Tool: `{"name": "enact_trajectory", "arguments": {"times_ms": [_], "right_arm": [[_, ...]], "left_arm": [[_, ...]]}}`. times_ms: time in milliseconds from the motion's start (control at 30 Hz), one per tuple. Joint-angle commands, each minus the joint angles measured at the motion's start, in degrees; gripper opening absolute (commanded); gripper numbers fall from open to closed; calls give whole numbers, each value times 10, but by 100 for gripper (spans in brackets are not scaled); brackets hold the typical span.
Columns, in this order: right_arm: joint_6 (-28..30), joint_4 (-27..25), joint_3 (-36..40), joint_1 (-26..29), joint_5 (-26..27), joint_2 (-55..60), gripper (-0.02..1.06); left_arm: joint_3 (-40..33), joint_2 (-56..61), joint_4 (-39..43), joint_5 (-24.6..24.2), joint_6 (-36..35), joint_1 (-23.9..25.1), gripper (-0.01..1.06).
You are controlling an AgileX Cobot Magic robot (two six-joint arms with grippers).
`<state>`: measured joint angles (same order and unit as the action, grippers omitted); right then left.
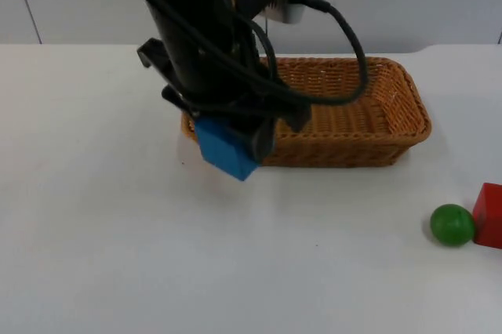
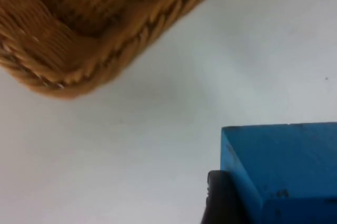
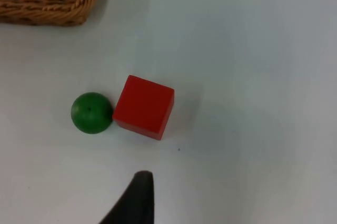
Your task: Place all geometric objects except the red cube into the basket.
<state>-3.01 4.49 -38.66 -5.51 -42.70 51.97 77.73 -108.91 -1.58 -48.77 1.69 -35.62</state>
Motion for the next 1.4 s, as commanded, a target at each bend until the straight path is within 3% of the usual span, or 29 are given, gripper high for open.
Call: {"name": "enact_trajectory", "arguments": {"times_ms": [0, 167, 333, 433, 600, 767, 900, 1067, 1267, 1300, 1367], "right_arm": [[0, -2, -3, 3, 3, -2, 105], [0, -2, -3, 3, 1, -2, 105], [0, -2, -3, 3, 1, -2, 105], [0, -2, -3, 3, 1, -2, 105], [0, -2, -3, 3, 1, -2, 105], [0, -2, -3, 3, 1, -2, 105], [0, -3, -3, 3, 1, -2, 105], [0, -6, -3, 3, 1, -2, 105], [0, -7, -3, 3, 1, -2, 105], [0, -7, -3, 3, 1, -2, 105], [0, -7, -3, 3, 2, -2, 105]], "left_arm": [[2, 6, 12, 13, 6, -3, 1], [17, -9, 16, 80, 6, 18, 1], [87, -53, -10, 86, 6, 56, 1], [131, -86, -10, 85, 6, 64, 1], [268, -193, -12, 66, 10, 64, 1], [353, -272, 12, 18, 1, 71, 1], [382, -308, 36, 11, -37, 78, 1], [383, -320, 31, 13, -37, 78, 18], [386, -317, 16, 12, -37, 78, 77], [386, -317, 16, 12, -37, 78, 77], [386, -304, 8, 11, -37, 78, 90]]}}
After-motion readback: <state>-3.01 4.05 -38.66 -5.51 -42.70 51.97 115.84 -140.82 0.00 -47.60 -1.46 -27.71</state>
